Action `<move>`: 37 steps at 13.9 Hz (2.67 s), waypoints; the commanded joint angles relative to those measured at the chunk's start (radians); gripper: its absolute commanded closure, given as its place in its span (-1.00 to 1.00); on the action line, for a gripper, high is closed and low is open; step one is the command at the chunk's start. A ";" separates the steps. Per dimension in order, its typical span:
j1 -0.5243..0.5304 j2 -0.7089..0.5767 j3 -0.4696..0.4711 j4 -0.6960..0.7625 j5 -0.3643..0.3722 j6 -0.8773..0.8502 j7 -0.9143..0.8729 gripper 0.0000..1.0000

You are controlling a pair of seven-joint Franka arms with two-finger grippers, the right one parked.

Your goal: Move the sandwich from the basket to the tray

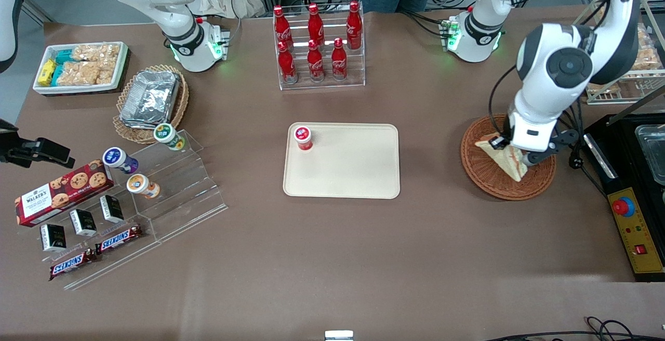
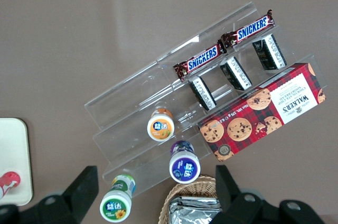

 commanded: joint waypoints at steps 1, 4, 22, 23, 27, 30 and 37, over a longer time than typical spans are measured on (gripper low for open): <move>-0.083 0.028 0.004 0.076 -0.091 -0.025 0.015 1.00; -0.213 0.080 0.001 0.128 -0.107 -0.006 0.014 1.00; -0.456 0.463 0.001 0.123 0.030 0.279 0.146 -0.99; -0.458 0.467 0.001 0.126 0.030 0.279 0.140 -1.00; -0.454 0.462 0.001 0.223 0.021 0.255 0.132 -1.00; -0.445 0.433 0.004 0.405 0.007 0.036 0.023 -1.00; -0.329 0.343 0.008 0.620 -0.033 -0.229 0.073 -1.00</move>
